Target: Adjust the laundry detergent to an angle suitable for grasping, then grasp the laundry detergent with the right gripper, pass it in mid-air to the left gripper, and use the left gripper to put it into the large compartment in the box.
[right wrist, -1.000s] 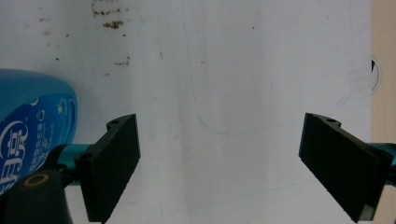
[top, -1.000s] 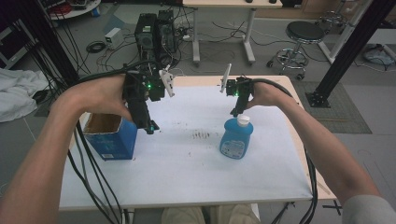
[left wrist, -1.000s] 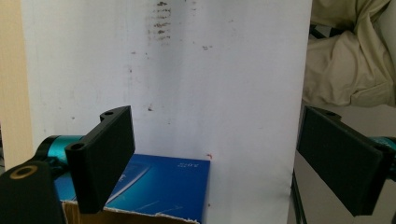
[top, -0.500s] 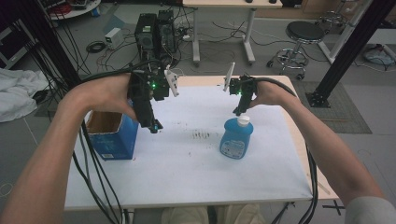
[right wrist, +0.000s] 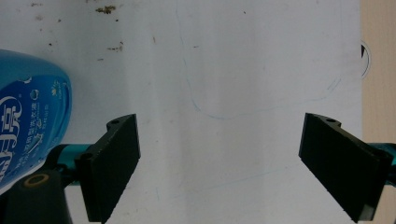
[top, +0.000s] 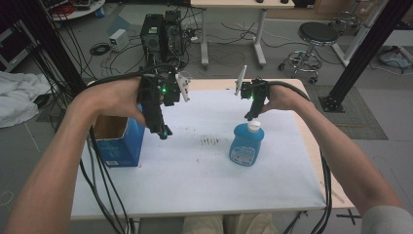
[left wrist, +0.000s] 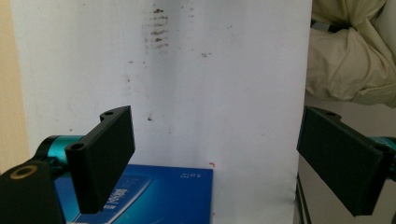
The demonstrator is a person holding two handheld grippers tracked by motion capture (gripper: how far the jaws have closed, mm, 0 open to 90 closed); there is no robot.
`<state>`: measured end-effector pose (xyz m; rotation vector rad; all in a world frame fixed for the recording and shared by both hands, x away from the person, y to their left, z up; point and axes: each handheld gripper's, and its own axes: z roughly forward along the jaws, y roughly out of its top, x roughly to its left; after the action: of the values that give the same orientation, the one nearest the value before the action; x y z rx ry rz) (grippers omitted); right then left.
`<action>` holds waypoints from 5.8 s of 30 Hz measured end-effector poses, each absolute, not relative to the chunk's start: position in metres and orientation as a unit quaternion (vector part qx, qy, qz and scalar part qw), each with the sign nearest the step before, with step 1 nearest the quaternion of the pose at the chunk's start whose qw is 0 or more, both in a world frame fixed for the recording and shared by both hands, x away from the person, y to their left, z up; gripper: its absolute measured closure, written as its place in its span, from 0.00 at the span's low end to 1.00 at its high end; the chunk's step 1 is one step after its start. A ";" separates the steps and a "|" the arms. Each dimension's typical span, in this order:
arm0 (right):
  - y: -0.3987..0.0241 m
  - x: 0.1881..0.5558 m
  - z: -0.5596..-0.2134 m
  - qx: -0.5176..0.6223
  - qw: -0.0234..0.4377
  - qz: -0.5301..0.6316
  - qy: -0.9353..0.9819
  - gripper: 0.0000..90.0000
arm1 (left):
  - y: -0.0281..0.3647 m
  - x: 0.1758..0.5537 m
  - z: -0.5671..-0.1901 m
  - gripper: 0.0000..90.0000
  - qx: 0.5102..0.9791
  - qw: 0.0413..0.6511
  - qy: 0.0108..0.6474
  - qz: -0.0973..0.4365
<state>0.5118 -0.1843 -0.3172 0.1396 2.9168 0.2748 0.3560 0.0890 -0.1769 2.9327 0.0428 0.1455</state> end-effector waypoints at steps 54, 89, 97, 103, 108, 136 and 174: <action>-0.255 0.377 -0.324 0.125 0.078 0.241 0.959 0.13 | 0.086 0.357 -0.181 0.13 0.992 0.114 0.011 0.048; -0.239 0.366 -0.366 0.167 0.092 0.382 0.904 0.19 | 0.088 0.360 -0.189 0.13 0.992 0.121 0.015 0.043; -0.241 0.367 -0.365 0.173 0.090 0.397 0.897 0.23 | 0.088 0.359 -0.189 0.13 0.992 0.121 0.014 0.043; -0.239 0.367 -0.366 0.169 0.087 0.398 0.898 0.26 | 0.088 0.360 -0.189 0.13 0.992 0.120 0.013 0.043; -0.238 0.367 -0.367 0.169 0.091 0.398 0.897 0.29 | 0.088 0.359 -0.189 0.13 0.992 0.121 0.014 0.044; -0.239 0.368 -0.374 0.173 0.090 0.418 0.887 0.51 | 0.089 0.360 -0.190 0.13 0.991 0.124 0.015 0.045; -0.183 0.394 -0.314 0.012 0.033 0.422 0.906 0.52 | 0.026 0.375 -0.196 0.13 0.980 0.179 0.056 0.064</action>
<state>0.3937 -0.1831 -0.3140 0.0355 2.7888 1.2979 0.3750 0.0259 -0.1956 2.7711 0.1580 0.1809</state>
